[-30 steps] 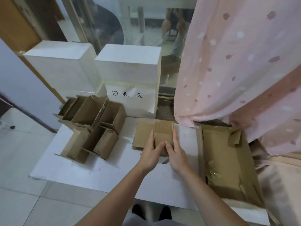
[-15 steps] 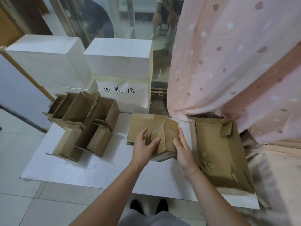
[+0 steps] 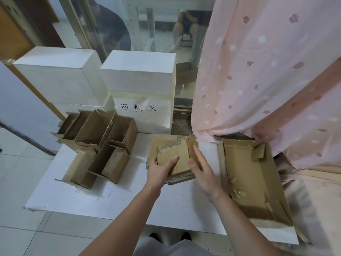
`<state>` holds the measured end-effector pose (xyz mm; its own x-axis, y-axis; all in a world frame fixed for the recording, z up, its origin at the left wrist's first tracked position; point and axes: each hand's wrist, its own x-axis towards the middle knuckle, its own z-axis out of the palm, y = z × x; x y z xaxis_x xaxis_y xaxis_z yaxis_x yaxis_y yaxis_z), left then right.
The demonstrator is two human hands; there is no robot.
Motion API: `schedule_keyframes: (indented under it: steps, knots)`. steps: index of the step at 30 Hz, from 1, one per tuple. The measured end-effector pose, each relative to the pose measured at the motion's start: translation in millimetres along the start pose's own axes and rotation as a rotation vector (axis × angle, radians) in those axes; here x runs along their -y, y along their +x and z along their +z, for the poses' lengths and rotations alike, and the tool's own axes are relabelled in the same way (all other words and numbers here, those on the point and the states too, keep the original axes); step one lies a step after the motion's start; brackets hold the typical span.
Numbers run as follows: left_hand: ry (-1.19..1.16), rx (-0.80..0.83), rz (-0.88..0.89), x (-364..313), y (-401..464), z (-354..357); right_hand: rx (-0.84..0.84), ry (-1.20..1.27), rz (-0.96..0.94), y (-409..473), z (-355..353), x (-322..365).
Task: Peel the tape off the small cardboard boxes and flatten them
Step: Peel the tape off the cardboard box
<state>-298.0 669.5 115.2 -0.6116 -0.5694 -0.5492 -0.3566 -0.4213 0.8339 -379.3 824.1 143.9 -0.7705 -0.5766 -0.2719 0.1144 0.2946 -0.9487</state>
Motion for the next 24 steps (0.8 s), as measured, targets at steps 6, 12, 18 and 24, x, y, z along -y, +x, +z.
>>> schedule_keyframes:
  steps: [6,12,18,24]
  knots:
    - [0.074,0.141,0.078,-13,-9,-1,-0.115,-0.067,0.004,10,0,-6]
    - [0.381,0.263,0.355,-5,-10,-20,-0.129,0.066,0.095,25,-13,2]
    - [0.211,0.081,0.259,-11,-4,-31,-0.017,0.037,0.028,25,-14,4]
    - [0.306,0.048,0.160,-27,-9,-35,0.007,-0.206,-0.007,26,-7,-4]
